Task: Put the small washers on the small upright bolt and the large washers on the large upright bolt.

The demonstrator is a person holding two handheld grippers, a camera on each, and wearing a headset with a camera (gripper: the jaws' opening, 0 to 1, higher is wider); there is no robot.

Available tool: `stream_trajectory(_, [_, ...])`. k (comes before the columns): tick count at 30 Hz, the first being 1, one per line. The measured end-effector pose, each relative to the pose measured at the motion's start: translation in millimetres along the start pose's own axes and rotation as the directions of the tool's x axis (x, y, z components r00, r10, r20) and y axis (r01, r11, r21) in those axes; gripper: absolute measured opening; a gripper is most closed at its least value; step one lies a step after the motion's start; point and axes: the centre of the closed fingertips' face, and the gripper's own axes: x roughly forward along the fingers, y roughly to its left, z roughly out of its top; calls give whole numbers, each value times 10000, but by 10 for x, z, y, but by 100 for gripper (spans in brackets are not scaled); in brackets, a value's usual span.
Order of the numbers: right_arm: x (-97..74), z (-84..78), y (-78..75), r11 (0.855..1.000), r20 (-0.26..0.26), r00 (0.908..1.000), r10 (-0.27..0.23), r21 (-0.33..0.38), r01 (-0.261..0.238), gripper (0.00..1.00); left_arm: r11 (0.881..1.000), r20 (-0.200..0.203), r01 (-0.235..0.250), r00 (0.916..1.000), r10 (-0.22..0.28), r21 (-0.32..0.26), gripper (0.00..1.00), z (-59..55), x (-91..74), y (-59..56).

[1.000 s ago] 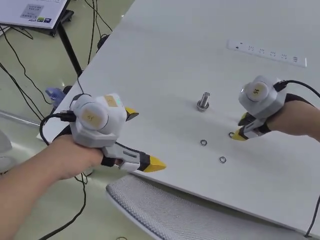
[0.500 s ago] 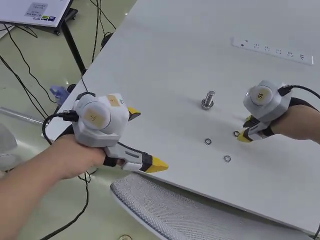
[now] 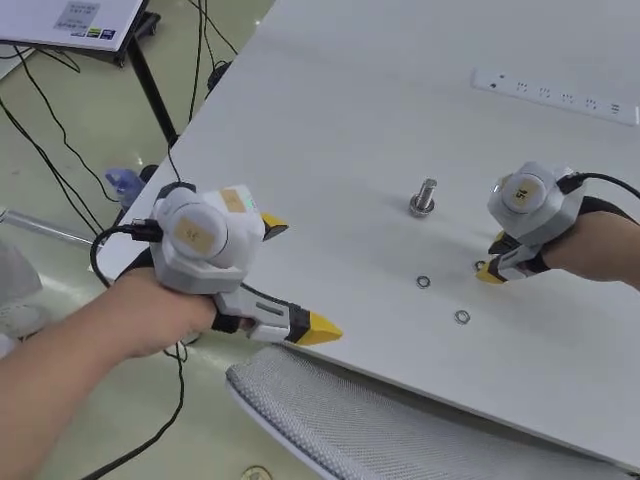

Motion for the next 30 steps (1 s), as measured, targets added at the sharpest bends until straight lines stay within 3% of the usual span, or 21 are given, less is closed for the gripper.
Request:
stream_trajectory(16, [49,-12,11,10000,-92,10000,20,95,-19,27,9999,-12,7,10000,-7,-125,88,-41,-15,25])
stream_trajectory(30, [57,-11,17,9997,-333,9994,-92,-247,84,15,9998,94,64,9999,-62,-214,88,-27,-7,14])
